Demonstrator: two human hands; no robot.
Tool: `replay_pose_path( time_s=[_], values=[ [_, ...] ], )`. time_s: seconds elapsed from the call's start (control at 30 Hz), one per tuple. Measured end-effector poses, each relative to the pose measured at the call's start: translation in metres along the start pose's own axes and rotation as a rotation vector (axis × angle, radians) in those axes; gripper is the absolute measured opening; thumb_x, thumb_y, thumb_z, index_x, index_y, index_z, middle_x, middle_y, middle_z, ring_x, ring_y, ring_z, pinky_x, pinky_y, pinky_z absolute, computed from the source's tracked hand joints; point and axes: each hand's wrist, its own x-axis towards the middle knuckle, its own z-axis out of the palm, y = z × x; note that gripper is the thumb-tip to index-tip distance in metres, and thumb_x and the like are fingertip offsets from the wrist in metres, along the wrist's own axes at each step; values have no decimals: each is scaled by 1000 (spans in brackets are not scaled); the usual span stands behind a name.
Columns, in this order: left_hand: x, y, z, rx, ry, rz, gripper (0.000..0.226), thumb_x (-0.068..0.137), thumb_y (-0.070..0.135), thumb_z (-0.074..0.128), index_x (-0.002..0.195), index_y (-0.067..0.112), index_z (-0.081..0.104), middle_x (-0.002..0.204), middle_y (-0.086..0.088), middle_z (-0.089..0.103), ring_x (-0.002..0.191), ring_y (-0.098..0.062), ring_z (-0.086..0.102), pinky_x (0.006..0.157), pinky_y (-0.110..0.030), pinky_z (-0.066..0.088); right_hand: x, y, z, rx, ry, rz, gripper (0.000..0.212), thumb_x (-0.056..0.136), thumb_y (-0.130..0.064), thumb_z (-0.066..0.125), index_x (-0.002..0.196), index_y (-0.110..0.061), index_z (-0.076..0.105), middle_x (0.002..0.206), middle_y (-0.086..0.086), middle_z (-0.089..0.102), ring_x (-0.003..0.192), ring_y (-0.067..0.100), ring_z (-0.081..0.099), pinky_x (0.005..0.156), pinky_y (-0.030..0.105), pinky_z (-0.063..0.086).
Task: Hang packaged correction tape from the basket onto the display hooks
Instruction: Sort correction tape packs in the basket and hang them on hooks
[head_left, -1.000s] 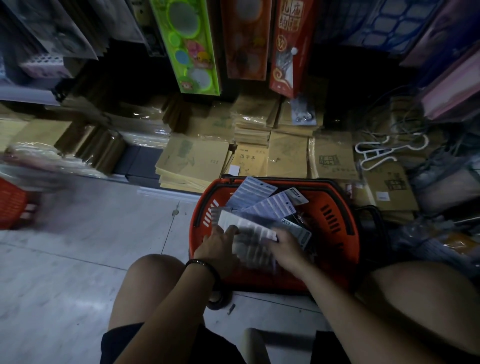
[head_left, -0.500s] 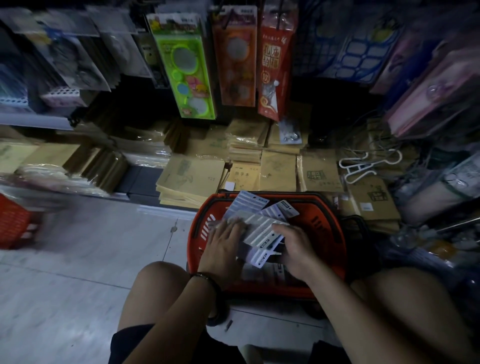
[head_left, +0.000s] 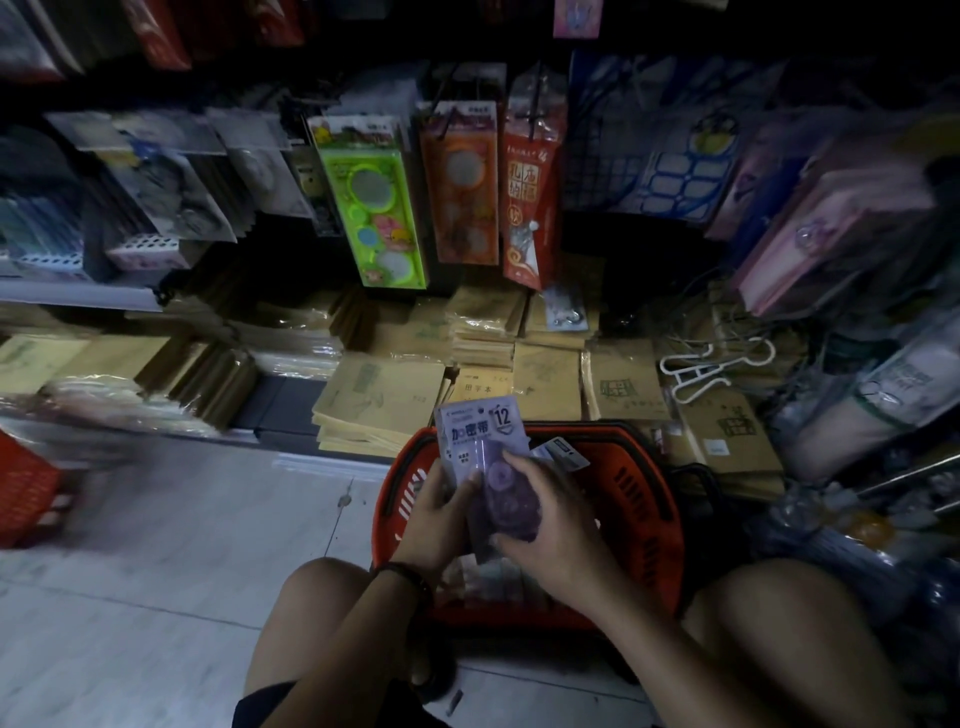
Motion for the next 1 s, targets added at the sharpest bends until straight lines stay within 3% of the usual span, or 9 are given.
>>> replay_pose_path(
  time_s=[0.2,0.27,0.37,0.47,0.57,0.7,0.83,1.0],
  values=[
    [-14,40,23,-70,-55,71,37,105,20,63,142,21,57,133,-9,74,119,-33,73,98,-60,60,-9,-38,-38,-227,103,-67,87,83,-38,80,157,-34,35,151,-20,34,140,5,37,113,26,41],
    [-23,60,36,-92,-94,114,34,106,18,63,139,19,57,131,-11,75,117,-35,74,93,-58,62,-11,-53,-57,-266,144,-80,85,85,-41,77,158,-35,35,151,-22,33,140,3,36,113,16,35],
    [-36,87,50,-78,-176,168,36,105,20,65,140,24,56,129,-14,75,113,-41,75,84,-50,63,-12,-73,-88,-318,200,-84,81,89,-42,73,159,-37,33,152,-26,31,139,-2,33,101,-2,21],
    [-42,119,59,-54,-261,190,36,102,12,68,136,21,59,126,-25,72,101,-48,74,82,-50,60,-8,-92,-122,-325,290,-89,83,85,-42,74,158,-38,35,150,-24,36,137,2,39,105,9,35],
    [-54,161,68,-77,-340,203,43,98,-1,68,135,18,59,129,-35,66,106,-47,70,95,-61,55,1,-118,-161,-329,363,-119,82,82,-41,73,156,-39,38,145,-21,40,133,9,47,105,30,49],
    [-71,230,84,-71,-352,265,52,93,-3,69,136,24,57,114,-14,79,96,-38,77,93,-62,59,9,-152,-216,-395,422,-169,81,87,-41,73,159,-37,34,147,-19,37,134,8,42,106,26,46],
    [-80,295,103,-21,-406,339,60,87,4,72,139,30,56,125,-9,77,111,-37,76,93,-64,60,15,-186,-271,-466,497,-217,79,91,-42,71,159,-37,31,152,-17,35,141,9,35,110,32,44],
    [-74,364,133,0,-441,422,64,87,-2,72,143,23,56,132,-15,73,120,-38,72,101,-64,57,23,-218,-339,-521,600,-284,78,89,-43,73,157,-40,34,148,-23,35,134,6,42,103,28,49]
  ],
)
